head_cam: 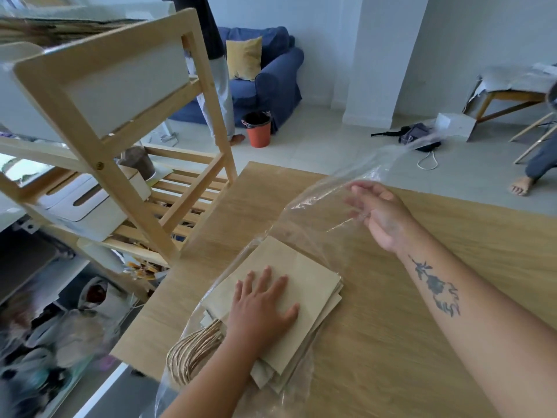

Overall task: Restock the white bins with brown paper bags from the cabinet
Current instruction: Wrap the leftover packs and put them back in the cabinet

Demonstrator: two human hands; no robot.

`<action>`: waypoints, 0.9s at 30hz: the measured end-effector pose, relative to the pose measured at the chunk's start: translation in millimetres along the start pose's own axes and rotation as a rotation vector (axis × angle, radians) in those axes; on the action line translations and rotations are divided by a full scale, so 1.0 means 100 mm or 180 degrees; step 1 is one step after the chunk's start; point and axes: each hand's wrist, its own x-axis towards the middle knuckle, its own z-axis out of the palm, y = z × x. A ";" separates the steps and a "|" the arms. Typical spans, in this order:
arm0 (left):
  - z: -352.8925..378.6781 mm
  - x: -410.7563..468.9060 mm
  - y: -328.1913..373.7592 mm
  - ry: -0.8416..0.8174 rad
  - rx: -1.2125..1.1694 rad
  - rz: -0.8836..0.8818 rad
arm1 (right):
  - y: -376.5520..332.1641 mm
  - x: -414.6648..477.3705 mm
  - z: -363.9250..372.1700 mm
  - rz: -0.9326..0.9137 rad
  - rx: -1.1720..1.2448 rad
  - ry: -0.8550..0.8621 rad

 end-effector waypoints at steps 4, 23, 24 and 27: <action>-0.18 -0.07 -0.13 0.0669 -0.0647 -0.0002 | 0.02 -0.61 0.31 -0.0686 -0.1040 -0.0197; -1.26 -0.80 -1.49 0.1419 -0.4169 -0.0568 | 1.49 -2.25 0.74 -0.0782 -0.4186 -0.0724; -1.25 -0.80 -1.48 0.1483 -0.3676 -0.0434 | 1.49 -2.30 0.77 -0.0679 -0.3959 -0.0526; -1.05 -0.73 -1.48 0.0764 -0.2221 -0.0147 | 1.53 -2.40 0.93 -0.0575 -0.3028 0.0511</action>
